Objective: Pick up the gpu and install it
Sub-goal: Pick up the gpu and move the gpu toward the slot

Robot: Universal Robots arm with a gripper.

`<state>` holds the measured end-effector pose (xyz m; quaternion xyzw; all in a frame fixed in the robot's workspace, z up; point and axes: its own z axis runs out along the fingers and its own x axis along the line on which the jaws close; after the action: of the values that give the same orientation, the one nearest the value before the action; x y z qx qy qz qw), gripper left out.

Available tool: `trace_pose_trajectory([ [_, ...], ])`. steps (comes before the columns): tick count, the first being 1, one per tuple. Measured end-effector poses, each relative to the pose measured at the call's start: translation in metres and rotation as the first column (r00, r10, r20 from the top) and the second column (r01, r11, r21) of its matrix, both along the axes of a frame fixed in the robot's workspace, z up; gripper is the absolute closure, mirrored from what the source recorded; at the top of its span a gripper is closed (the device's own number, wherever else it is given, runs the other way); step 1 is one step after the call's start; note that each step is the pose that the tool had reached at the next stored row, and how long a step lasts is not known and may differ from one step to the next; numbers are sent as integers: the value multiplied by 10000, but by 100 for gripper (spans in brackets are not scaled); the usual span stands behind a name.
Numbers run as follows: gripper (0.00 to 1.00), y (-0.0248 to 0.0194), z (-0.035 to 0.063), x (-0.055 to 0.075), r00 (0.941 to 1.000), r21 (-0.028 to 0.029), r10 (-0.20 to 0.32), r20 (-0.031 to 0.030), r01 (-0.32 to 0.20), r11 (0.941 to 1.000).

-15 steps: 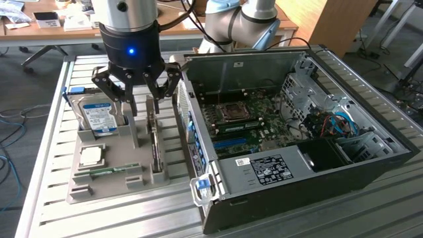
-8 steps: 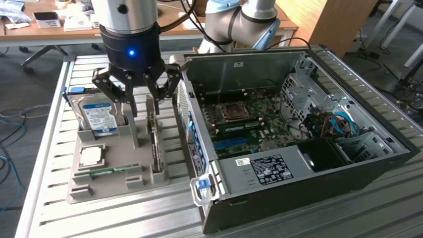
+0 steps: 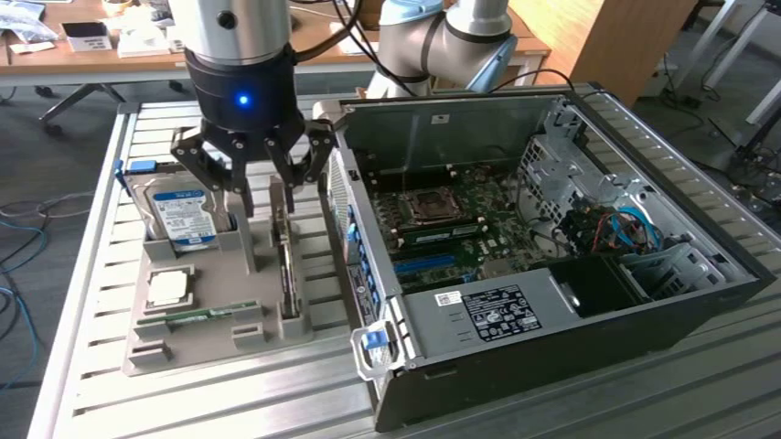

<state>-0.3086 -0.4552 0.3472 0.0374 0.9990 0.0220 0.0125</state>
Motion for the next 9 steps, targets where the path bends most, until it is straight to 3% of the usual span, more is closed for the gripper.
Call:
trace_pose_trajectory([
  [9,53,0,-69,0,10000,1,0,1,0,10000],
])
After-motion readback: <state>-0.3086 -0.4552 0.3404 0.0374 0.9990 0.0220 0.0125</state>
